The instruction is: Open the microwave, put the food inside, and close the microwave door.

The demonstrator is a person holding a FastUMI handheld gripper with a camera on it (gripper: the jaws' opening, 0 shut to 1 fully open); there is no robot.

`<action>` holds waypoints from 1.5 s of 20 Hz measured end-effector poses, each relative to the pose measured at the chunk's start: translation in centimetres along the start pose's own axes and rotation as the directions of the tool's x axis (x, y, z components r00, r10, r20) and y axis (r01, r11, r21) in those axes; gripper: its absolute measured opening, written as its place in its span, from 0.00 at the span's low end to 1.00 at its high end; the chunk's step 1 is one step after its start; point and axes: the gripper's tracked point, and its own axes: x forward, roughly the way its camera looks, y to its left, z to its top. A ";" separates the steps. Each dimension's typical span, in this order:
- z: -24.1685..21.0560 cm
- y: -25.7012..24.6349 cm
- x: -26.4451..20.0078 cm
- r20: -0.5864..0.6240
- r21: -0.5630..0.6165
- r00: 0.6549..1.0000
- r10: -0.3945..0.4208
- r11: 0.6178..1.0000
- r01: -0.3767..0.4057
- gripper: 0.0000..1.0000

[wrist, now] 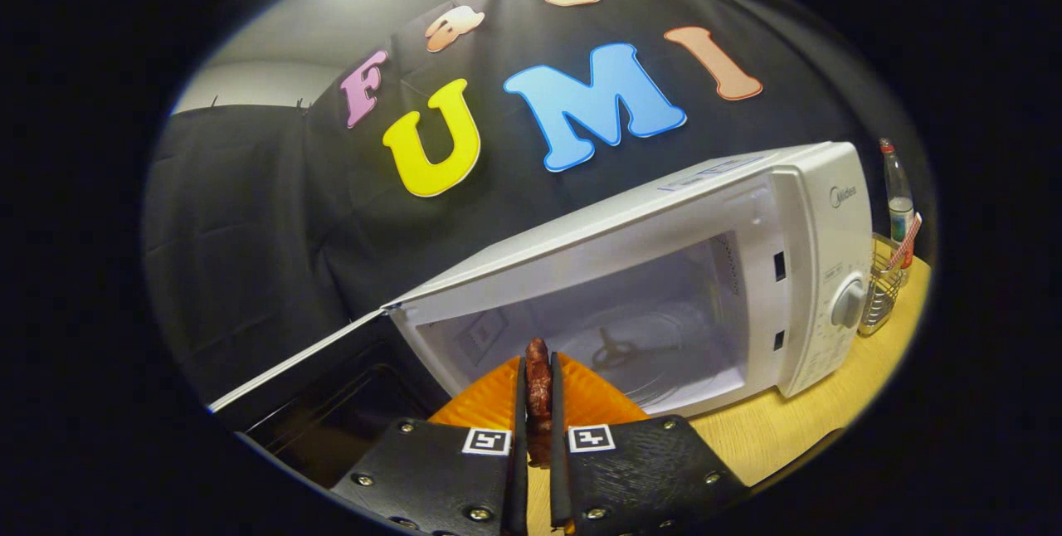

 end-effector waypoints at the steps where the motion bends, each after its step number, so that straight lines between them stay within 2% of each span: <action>1: -0.1 -0.2 1.2 0.002 0.005 1.000 -0.015 1.000 0.015 0.11; 8: 0.4 -1.3 6.4 0.055 0.002 0.995 -0.085 0.996 0.085 0.11; 15: 0.4 -3.0 10.6 0.081 0.096 0.987 -0.136 0.987 0.128 0.11; 17: 1.0 -4.6 11.1 0.117 0.086 0.974 -0.191 0.979 0.182 0.12; 19: 0.8 -6.4 11.9 0.146 0.042 0.960 -0.237 0.971 0.234 0.20; 20: 0.3 -7.5 12.2 0.135 0.031 0.955 -0.266 0.964 0.264 0.22; 21: -0.3 -8.3 12.3 0.107 0.028 0.952 -0.286 0.958 0.285 0.29; 24: -1.5 -9.1 12.0 0.063 0.004 0.959 -0.278 0.961 0.278 0.50; 25: -1.5 -9.2 11.7 0.058 -0.004 0.958 -0.282 0.959 0.283 0.64; 26: -1.8 -8.8 11.5 0.057 -0.012 0.960 -0.274 0.961 0.275 0.64; 27: -1.5 -8.7 11.1 0.073 -0.035 0.956 -0.283 0.958 0.286 0.69; 29: -0.3 -8.0 10.2 0.118 -0.083 0.953 -0.279 0.953 0.290 0.87; 30: -0.2 -6.8 9.7 0.117 -0.098 0.961 -0.252 0.960 0.263 0.87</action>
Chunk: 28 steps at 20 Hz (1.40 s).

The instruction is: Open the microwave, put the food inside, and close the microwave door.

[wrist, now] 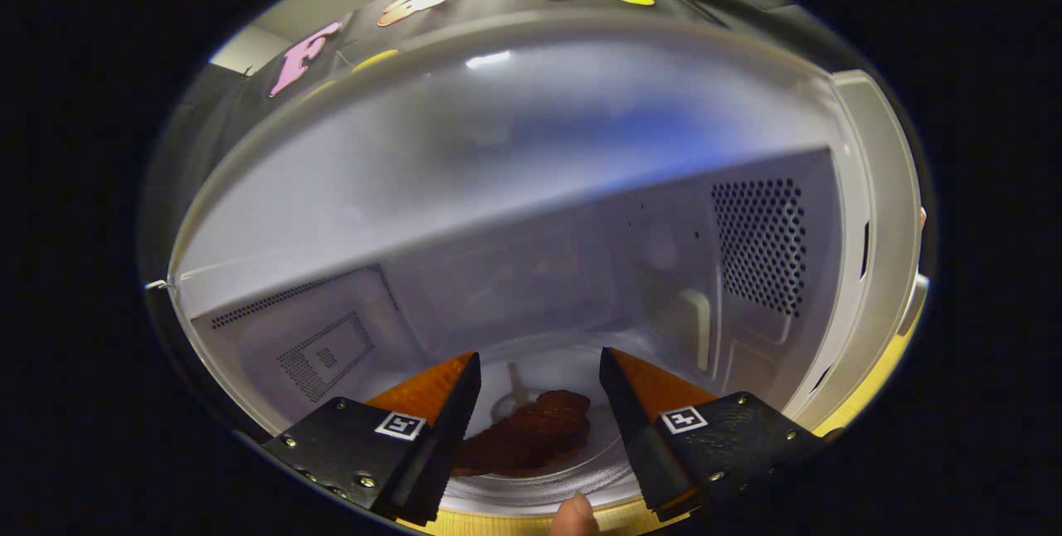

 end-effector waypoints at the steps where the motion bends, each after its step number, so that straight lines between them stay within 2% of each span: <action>1: 0.1 0.9 -1.1 -0.014 -0.009 0.999 0.036 0.999 -0.036 0.87; 4: 1.3 4.0 -6.9 -0.030 -0.030 0.984 0.175 0.984 -0.176 0.87; 7: 4.5 6.4 -14.4 0.005 -0.055 0.950 0.311 0.949 -0.311 0.87; 10: 7.1 9.2 -22.3 0.018 -0.051 0.895 0.446 0.894 -0.444 0.89; 12: 8.8 11.8 -27.7 0.039 -0.062 0.841 0.539 0.842 -0.537 0.89; 15: 11.1 14.8 -35.1 0.097 -0.093 0.763 0.639 0.769 -0.633 0.89; 17: 10.9 17.4 -39.2 0.094 -0.101 0.705 0.703 0.712 -0.695 0.89; 19: 9.2 19.5 -42.1 0.035 -0.117 0.656 0.754 0.655 -0.747 0.89; 21: 7.6 21.3 -44.0 0.007 -0.160 0.617 0.787 0.610 -0.776 0.88; 23: 4.7 22.9 -44.6 -0.044 -0.186 0.601 0.798 0.585 -0.789 0.84; 24: 2.5 23.5 -44.5 -0.096 -0.189 0.602 0.793 0.579 -0.793 0.73; 25: 0.4 23.8 -44.0 -0.148 -0.195 0.619 0.771 0.591 -0.783 0.63; 26: -1.5 23.3 -43.4 -0.190 -0.211 0.656 0.731 0.622 -0.754 0.52; 27: -3.0 22.7 -42.7 -0.216 -0.223 0.682 0.699 0.645 -0.731 0.28; 28: -4.5 22.9 -42.3 -0.239 -0.229 0.684 0.689 0.645 -0.729 0.18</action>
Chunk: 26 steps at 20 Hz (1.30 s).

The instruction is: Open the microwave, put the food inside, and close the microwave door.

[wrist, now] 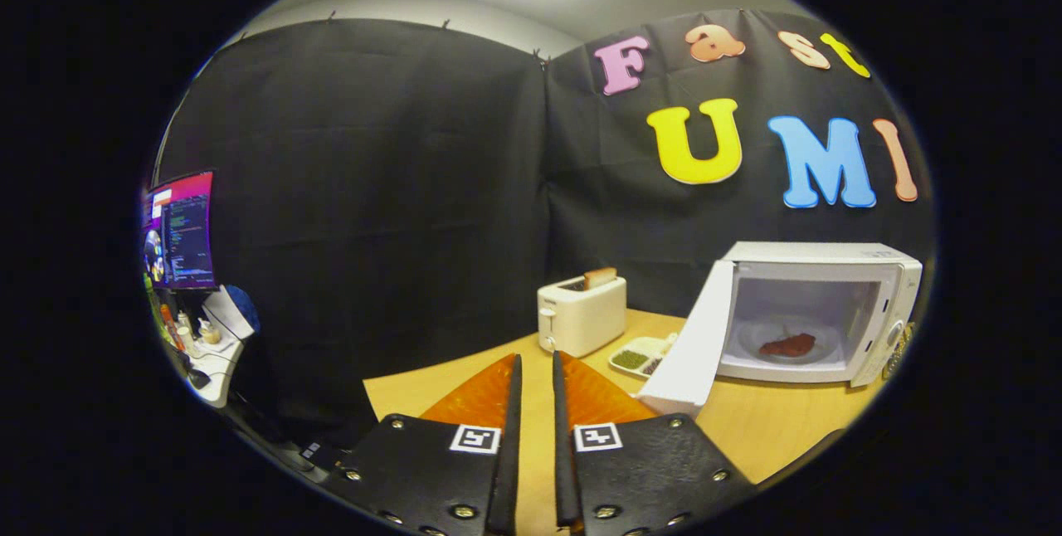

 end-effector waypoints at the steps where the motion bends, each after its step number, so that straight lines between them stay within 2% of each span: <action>1: -0.7 0.1 0.2 -0.003 -0.012 1.000 0.000 1.000 0.000 0.14; 2: -0.8 -0.1 -0.2 0.014 -0.031 1.000 -0.019 0.999 0.020 0.13; 4: -1.6 -1.3 -0.7 0.022 -0.054 0.998 -0.051 0.997 0.052 0.01; 11: -2.2 -6.3 -3.9 0.055 -0.118 0.982 -0.178 0.976 0.184 0.02; 15: -2.4 -11.2 -6.7 0.054 -0.118 0.960 -0.276 0.953 0.280 0.02; 20: -3.3 -18.7 -9.6 0.022 -0.074 0.906 -0.422 0.903 0.422 0.02; 26: -3.3 -27.7 -10.2 -0.014 -0.017 0.830 -0.558 0.830 0.557 0.02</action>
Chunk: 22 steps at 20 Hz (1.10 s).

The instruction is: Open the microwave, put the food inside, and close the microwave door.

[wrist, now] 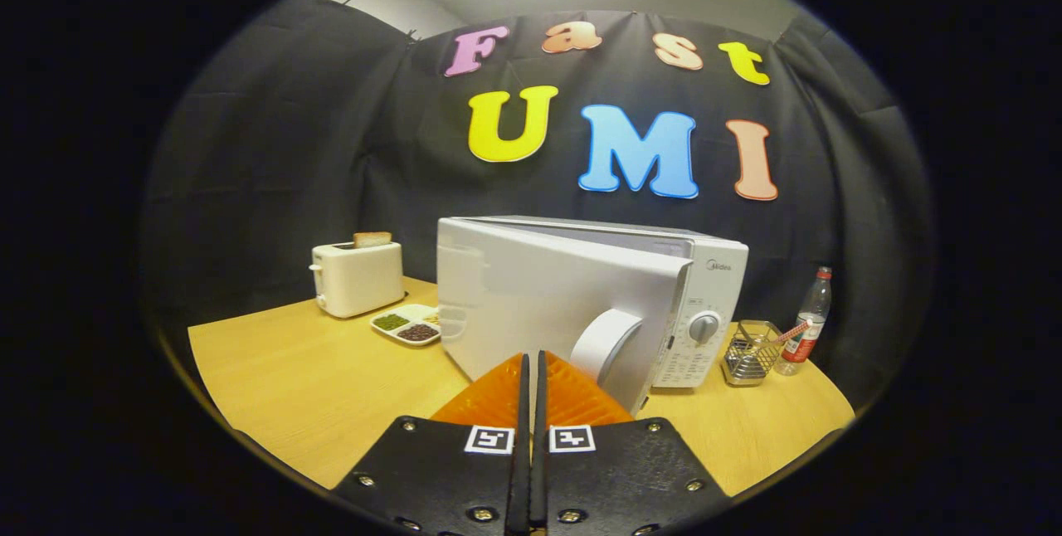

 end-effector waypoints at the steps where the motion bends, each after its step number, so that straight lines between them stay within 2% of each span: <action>1: 0.0 -1.1 0.7 0.000 0.007 1.000 -0.022 1.000 0.022 0.02; 5: -0.2 -4.2 3.9 -0.003 -0.014 0.994 -0.109 0.994 0.109 0.01; 14: -1.0 -8.3 12.7 -0.014 -0.018 0.969 -0.246 0.969 0.246 0.02; 17: -1.5 -9.4 14.7 -0.052 -0.008 0.957 -0.286 0.958 0.286 0.02; 20: -1.7 -9.0 14.3 -0.037 -0.047 0.959 -0.282 0.959 0.280 0.02; 22: -1.9 -8.0 13.4 -0.064 0.000 0.970 -0.234 0.972 0.235 0.05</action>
